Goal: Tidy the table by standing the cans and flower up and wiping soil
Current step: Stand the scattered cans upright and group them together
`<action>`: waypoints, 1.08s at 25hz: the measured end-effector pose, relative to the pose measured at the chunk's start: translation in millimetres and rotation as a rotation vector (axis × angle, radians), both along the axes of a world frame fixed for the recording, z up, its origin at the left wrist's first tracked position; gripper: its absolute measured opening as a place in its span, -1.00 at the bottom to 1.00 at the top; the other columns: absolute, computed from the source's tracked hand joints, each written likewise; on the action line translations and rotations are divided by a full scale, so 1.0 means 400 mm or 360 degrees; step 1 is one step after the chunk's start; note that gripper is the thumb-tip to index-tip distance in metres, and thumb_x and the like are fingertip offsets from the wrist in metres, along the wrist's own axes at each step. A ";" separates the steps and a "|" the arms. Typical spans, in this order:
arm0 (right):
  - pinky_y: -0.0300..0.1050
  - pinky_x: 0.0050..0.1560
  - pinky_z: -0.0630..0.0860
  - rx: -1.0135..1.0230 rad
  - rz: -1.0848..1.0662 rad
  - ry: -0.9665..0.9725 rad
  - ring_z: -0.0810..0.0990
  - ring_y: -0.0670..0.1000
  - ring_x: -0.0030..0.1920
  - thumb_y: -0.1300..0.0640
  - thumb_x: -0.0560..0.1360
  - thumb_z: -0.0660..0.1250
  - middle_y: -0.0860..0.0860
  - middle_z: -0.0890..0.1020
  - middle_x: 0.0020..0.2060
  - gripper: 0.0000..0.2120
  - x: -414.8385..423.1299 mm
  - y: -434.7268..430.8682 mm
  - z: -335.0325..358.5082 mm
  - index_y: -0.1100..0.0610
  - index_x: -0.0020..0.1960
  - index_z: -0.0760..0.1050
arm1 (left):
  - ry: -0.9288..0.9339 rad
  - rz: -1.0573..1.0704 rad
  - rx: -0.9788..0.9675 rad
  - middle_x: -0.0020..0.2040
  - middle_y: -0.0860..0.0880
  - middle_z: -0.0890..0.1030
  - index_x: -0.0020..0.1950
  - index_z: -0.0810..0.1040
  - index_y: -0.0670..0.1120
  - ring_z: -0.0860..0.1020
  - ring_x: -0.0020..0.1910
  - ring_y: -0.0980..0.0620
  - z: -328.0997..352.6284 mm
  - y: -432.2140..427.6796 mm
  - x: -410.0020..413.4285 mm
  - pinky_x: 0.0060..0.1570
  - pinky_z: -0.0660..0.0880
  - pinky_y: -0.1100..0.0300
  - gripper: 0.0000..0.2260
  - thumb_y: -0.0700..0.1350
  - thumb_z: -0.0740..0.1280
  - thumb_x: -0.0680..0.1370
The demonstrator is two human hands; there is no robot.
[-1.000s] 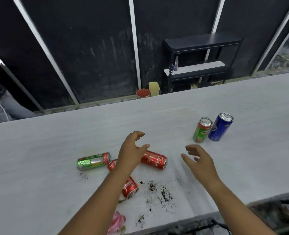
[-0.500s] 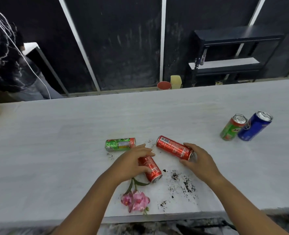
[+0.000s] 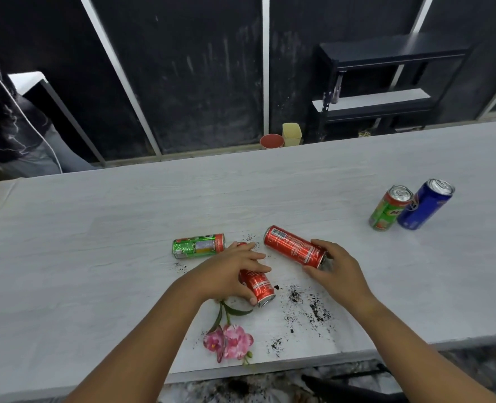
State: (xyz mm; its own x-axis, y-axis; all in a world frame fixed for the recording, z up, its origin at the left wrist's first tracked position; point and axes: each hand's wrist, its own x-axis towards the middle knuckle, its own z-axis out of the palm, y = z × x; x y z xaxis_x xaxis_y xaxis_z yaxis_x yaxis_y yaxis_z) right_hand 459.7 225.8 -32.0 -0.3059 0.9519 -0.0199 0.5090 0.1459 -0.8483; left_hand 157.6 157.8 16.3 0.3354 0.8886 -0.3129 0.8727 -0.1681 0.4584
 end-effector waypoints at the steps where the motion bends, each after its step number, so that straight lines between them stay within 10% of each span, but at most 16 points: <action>1: -0.29 0.17 0.53 0.0002 -0.0011 0.0053 0.54 -0.35 0.22 0.07 0.44 0.65 -0.26 0.56 0.22 -0.39 0.001 -0.001 0.000 -0.19 0.39 0.49 | 0.0040 -0.0029 -0.0014 0.69 0.22 0.27 0.56 0.45 0.31 -0.03 0.72 0.15 0.005 0.006 0.001 0.68 -0.12 -0.06 -0.27 0.22 0.62 0.42; 11: -0.37 0.09 0.55 0.0195 -0.0156 0.0319 0.57 -0.19 0.22 0.21 0.40 0.63 -0.14 0.53 0.23 -0.38 -0.020 -0.007 0.055 -0.14 0.37 0.53 | 0.0457 -0.0285 0.0252 0.56 0.23 0.44 0.54 0.44 0.33 0.19 0.60 -0.01 0.015 0.028 0.030 0.50 0.15 -0.11 -0.30 0.35 0.52 0.42; 17: -0.17 0.15 0.60 0.0219 -0.0279 0.0401 0.60 -0.14 0.23 0.13 0.42 0.62 -0.23 0.55 0.27 -0.36 -0.006 -0.012 0.073 -0.22 0.39 0.48 | 0.0207 -0.0065 0.0429 0.45 0.29 0.50 0.51 0.47 0.35 0.29 0.49 0.08 -0.018 0.016 0.046 0.61 -0.01 -0.10 -0.32 0.47 0.42 0.41; 27: -0.19 0.14 0.54 0.0239 -0.0362 0.0460 0.57 -0.16 0.25 -0.16 0.36 0.58 -0.25 0.54 0.29 -0.32 -0.019 0.015 0.089 -0.31 0.44 0.44 | -0.0776 0.0777 0.0420 0.32 0.39 0.58 0.43 0.48 0.48 0.50 0.33 0.34 -0.017 0.024 0.063 0.29 0.49 0.23 -0.38 0.55 0.41 0.39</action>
